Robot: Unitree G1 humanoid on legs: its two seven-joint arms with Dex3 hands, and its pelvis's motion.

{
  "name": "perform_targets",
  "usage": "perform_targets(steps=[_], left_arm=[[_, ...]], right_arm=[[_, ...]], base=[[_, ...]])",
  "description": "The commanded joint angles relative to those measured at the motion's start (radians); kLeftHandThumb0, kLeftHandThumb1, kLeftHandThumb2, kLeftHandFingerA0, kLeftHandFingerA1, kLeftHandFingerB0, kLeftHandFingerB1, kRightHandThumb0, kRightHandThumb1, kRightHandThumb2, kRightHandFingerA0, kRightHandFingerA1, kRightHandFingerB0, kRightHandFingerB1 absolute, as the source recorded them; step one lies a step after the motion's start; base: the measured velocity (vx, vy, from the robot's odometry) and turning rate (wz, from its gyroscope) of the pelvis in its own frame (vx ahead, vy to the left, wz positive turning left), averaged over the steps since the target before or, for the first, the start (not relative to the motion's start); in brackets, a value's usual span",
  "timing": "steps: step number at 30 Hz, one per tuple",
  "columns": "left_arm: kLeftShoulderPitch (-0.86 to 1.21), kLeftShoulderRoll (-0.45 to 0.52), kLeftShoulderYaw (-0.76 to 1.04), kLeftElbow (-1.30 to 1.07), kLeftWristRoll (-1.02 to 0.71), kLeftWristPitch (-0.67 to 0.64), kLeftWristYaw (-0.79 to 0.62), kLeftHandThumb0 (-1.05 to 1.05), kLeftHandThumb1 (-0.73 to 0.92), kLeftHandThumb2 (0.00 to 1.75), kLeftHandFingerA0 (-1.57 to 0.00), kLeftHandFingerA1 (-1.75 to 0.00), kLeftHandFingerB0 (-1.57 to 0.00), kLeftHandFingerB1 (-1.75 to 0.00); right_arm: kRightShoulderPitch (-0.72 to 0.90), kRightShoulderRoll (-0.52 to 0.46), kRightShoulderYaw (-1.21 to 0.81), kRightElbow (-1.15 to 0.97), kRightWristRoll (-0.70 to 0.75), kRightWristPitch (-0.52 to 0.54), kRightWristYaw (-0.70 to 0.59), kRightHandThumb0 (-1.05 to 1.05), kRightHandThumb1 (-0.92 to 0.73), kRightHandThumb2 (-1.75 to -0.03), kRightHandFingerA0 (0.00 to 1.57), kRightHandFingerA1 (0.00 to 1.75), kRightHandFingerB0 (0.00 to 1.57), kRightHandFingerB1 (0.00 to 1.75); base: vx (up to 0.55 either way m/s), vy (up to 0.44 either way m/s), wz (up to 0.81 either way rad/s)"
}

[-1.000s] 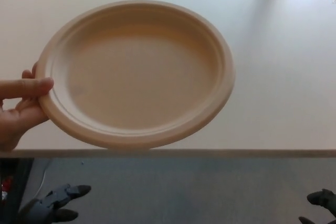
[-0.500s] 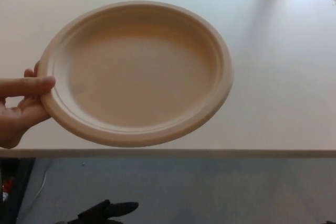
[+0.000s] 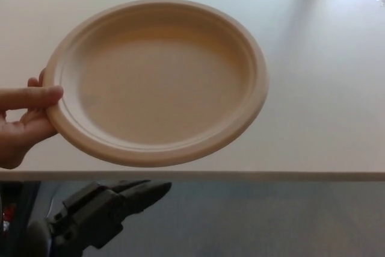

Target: A person passes a plate to the robot and the robot grabs it with its left hand and places it at the centre of the table infront of it

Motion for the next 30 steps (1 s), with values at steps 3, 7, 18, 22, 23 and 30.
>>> perform_targets(steps=[3,7,18,22,23,30], left_arm=[[-0.042,-0.087,-0.003,-0.211,-0.068,-0.324,0.080,-0.44,0.53,0.57,-0.89,-0.65,-0.48,-0.35],[0.013,-0.063,-0.065,-0.263,-0.131,-0.298,0.059,-0.50,0.49,0.80,-1.01,-0.86,-0.36,-0.46],[-0.040,0.000,-0.093,-0.310,-0.275,-0.371,0.048,-0.34,0.70,0.63,-0.71,-1.41,-0.59,-0.49],[0.022,0.149,0.008,-0.369,-0.407,-0.386,0.023,-0.22,0.65,0.59,-0.72,-0.78,-0.61,-0.56],[0.004,0.142,0.021,-0.377,-0.401,-0.361,0.027,-0.33,0.68,0.60,-0.65,-0.74,-0.57,-0.52],[-0.429,0.055,0.146,-0.368,-0.222,0.057,0.086,-0.53,0.55,0.58,-0.58,-0.41,-0.28,-0.30]], right_arm=[[0.002,-0.023,0.001,0.007,-0.014,-0.007,-0.017,-0.71,-0.57,-0.95,0.42,0.66,0.07,0.51],[0.000,-0.022,0.001,0.007,-0.014,-0.008,-0.020,-0.71,-0.57,-0.95,0.42,0.65,0.08,0.51],[-0.015,-0.026,-0.003,0.004,-0.013,-0.009,-0.009,-0.69,-0.74,-0.61,0.34,0.58,0.09,0.43],[-0.026,-0.027,-0.007,0.004,-0.010,-0.010,0.001,-0.69,-0.56,-0.95,0.26,0.60,0.05,0.49],[-0.030,-0.029,-0.006,0.004,-0.011,-0.011,-0.001,-0.73,-0.58,-0.95,0.44,0.66,0.07,0.50],[-0.038,-0.030,-0.004,0.002,-0.015,-0.011,-0.005,-0.72,-0.57,-0.96,0.36,0.64,0.06,0.50]], base=[[0.00,0.000,0.00],[0.00,0.000,0.00],[0.00,0.000,0.00],[0.00,0.000,0.00],[0.00,0.000,0.00],[0.00,-0.001,0.01]])
